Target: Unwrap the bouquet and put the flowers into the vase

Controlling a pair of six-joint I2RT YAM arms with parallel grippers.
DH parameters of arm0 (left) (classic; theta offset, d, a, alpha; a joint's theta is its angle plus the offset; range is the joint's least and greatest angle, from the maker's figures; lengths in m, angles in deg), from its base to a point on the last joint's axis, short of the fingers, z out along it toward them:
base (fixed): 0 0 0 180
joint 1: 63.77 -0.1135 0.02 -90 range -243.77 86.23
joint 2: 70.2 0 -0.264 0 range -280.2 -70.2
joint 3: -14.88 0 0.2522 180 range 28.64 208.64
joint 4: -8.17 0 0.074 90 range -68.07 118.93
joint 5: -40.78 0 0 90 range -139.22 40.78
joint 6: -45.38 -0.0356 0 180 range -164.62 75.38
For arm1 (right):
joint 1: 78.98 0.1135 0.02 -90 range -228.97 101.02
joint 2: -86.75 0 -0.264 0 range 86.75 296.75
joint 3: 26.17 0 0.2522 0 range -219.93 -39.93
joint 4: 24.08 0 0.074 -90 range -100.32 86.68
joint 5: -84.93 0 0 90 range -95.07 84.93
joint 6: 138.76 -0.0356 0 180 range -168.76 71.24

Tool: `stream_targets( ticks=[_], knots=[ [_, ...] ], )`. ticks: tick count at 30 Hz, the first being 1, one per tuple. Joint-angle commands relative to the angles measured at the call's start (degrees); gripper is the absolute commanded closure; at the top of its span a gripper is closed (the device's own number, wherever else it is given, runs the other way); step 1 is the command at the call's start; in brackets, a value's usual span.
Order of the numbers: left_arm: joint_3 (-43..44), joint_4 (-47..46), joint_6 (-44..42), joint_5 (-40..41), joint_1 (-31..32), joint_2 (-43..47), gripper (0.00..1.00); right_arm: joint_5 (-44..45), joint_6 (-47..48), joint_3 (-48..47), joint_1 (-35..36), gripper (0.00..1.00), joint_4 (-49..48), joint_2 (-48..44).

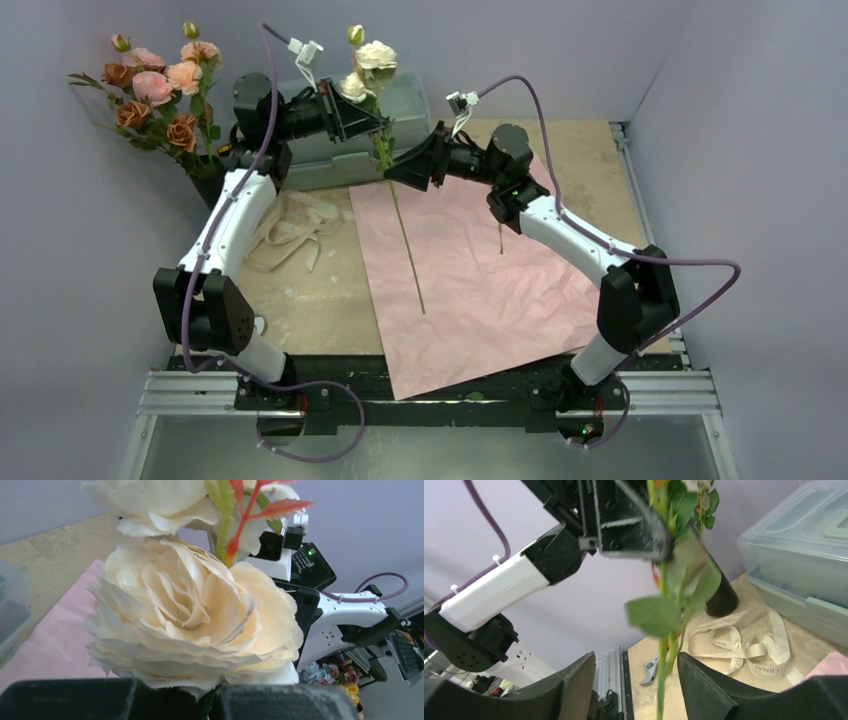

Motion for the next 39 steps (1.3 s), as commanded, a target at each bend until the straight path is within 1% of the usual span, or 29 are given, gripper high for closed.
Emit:
stream_targets(
  ticks=[1,3,4,7,11,14,17,19,22,24,27,30,35,39],
  knots=[
    [4.32,4.25,-4.68,0.53,-7.24,3.75,1.0,-2.59,6.42,-1.36,-0.08,0.29,3.1,-3.43],
    [7.41,9.05,-8.76,0.3,-10.7,3.9,1.0,-2.25,10.92,-1.44,-0.22,0.21,6.86,-4.72],
    [11.27,13.76,-11.83,0.59,-12.06,3.62,1.0,-1.79,12.77,-1.4,-0.32,0.18,8.53,-5.32],
    [19.24,25.15,-19.27,2.01,-15.79,2.93,1.0,-1.14,17.97,-2.41,-0.46,0.11,14.32,-5.95],
    [23.84,30.78,-21.7,7.12,-22.14,5.02,1.0,0.38,23.52,-3.78,-1.0,0.05,20.28,-6.81],
    [27.09,35.51,-25.57,12.74,-26.58,6.88,1.0,0.83,27.39,-3.72,-2.03,0.02,22.85,-8.01],
    [31.06,39.91,-31.3,21.98,-28.69,8.36,1.0,1.47,30.81,-3.67,-3.06,0.02,25.87,-9.13],
    [32.87,40.35,-34.62,28.53,-28.69,9.62,1.0,2.58,31.81,-2.69,-3.62,0.02,26.49,-9.98],
    [35.71,41.7,-38.16,36.31,-28.71,10.28,1.0,6.49,33.71,-1.4,-4.25,0.02,28.93,-11.08],
    [37.59,42.58,-40.73,40.81,-28.67,10.25,1.0,5.37,34.25,-0.86,-5.57,0.02,29.92,-10.95],
    [38.25,42.08,-44.7,45.48,-28.73,10.36,1.0,2.17,34.46,-0.39,-7.3,0.02,30.21,-10.46],
    [38.98,40.73,-48.36,45.86,-28.73,9.81,1.0,0.23,34.4,-0.05,-8.52,0.02,30.55,-10.06],
    [44.94,42.8,-52.74,46.19,-28.71,6.28,1.0,-1.56,34.55,0.1,-9.94,0.02,31.46,-9.41],
    [45.27,42.19,-55.37,46.88,-28.7,5.52,1.0,-2.02,34.56,0.01,-10.34,0.02,31.91,-8.91]
  ],
)
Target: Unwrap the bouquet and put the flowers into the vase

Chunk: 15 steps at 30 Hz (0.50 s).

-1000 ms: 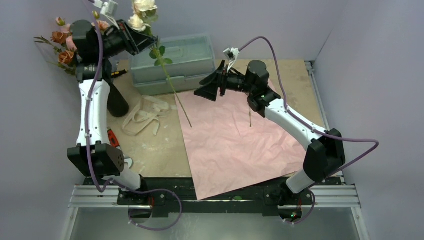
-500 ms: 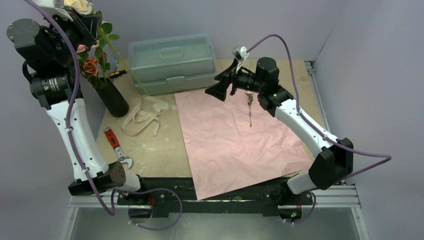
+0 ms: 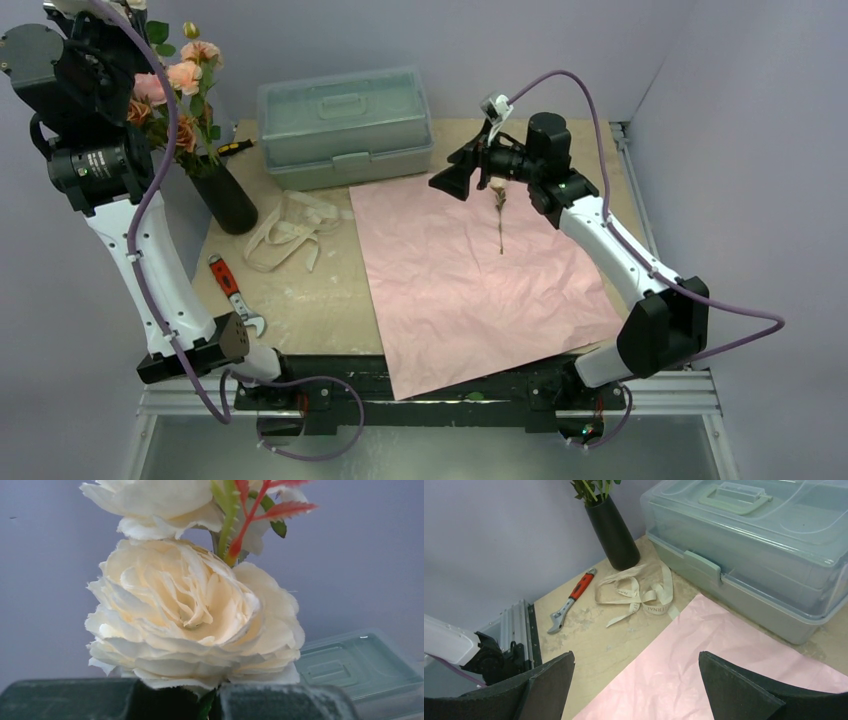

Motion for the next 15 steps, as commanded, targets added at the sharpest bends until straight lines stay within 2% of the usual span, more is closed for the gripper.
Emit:
stream_targets(
  ticks=[1,7,15],
  knots=[
    [1.44,-0.91,-5.75,2.32,0.02,-0.56,1.0,-2.21,1.02,-0.01,-0.38,0.02,0.24,0.51],
    [-2.64,-2.61,-6.69,1.92,-0.01,-0.5,1.0,-2.26,0.43,-0.47,-0.65,0.02,0.65,1.36],
    [-14.25,-6.24,-5.75,0.12,0.0,0.73,1.0,-1.22,0.64,-1.78,-1.08,0.02,2.95,2.88]
  ],
)
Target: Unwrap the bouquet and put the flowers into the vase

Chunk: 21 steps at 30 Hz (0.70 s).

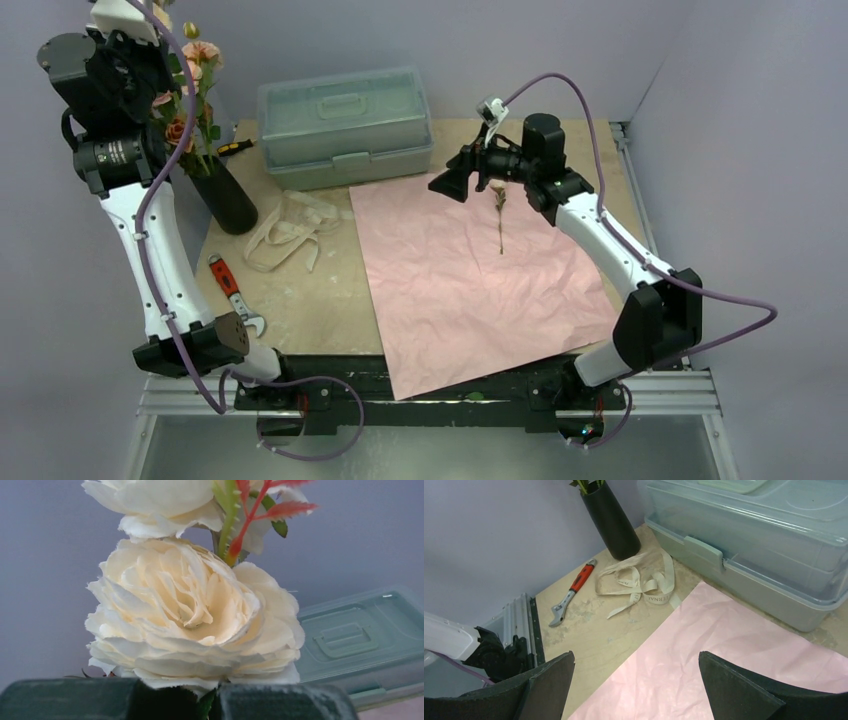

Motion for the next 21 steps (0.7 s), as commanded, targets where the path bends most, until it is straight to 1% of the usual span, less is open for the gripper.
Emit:
stream_targets(
  ticks=[1,10,17,21],
  knots=[
    [-5.32,-4.25,-0.71,-1.2,0.0,1.01,1.0,0.18,0.65,-2.12,-0.65,0.02,2.52,1.05],
    [-15.28,-6.51,-2.62,-1.89,0.01,0.93,1.0,3.79,0.31,-4.91,-2.48,0.02,7.78,4.31],
    [-18.96,-6.71,-3.15,-1.62,0.1,-0.33,1.0,5.15,0.13,-5.32,-3.13,0.02,9.56,5.61],
    [-19.88,-5.8,-3.73,-0.26,0.16,-1.44,0.85,5.7,0.14,-5.59,-3.31,0.02,10.11,6.12]
  ],
)
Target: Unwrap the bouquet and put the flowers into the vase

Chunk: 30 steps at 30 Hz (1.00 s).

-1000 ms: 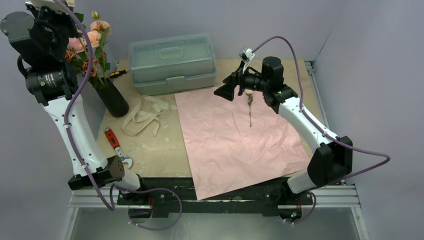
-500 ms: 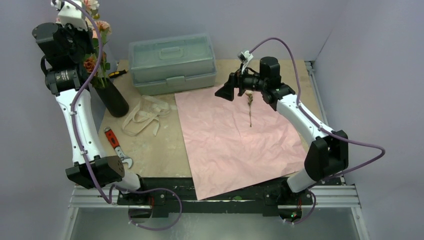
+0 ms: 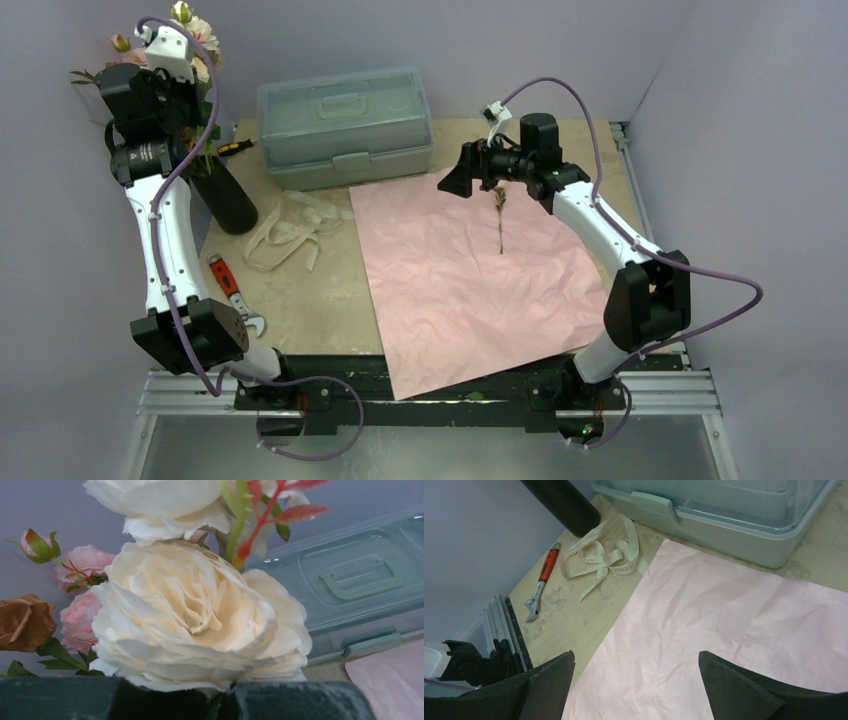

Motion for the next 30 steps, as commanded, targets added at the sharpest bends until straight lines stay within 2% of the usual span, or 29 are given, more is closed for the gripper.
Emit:
stream_targets(
  ticks=[1,10,15,19,22,24,30],
  knots=[
    [-0.53,-1.4,-1.5,1.1,0.1,-1.08,0.8,1.28,0.36,-3.04,-0.28,0.02,0.87,0.55],
    [4.43,7.7,-1.62,4.64,0.06,-1.13,0.5,7.66,-0.64,-5.59,-0.51,0.04,5.35,3.1],
    [5.24,14.22,-0.89,5.52,0.06,0.4,0.27,12.49,-1.73,-6.24,-0.76,0.06,6.89,4.17],
    [5.47,17.66,0.77,3.93,0.06,2.29,0.14,17.65,-2.71,-6.91,-1.06,0.09,8.57,5.05],
    [6.18,20.76,0.32,-0.22,0.11,3.49,0.04,22.68,-2.9,-7.71,-1.15,0.12,10.22,5.69],
    [5.23,21.71,-1.38,-4.49,0.07,5.28,0.0,25.39,-2.86,-7.67,-1.4,0.12,11.1,6.19],
    [0.39,19.01,-2.79,-9.96,0.06,10.68,0.0,35.0,-2.14,-8.51,-1.94,0.23,15.25,8.52]
  ],
)
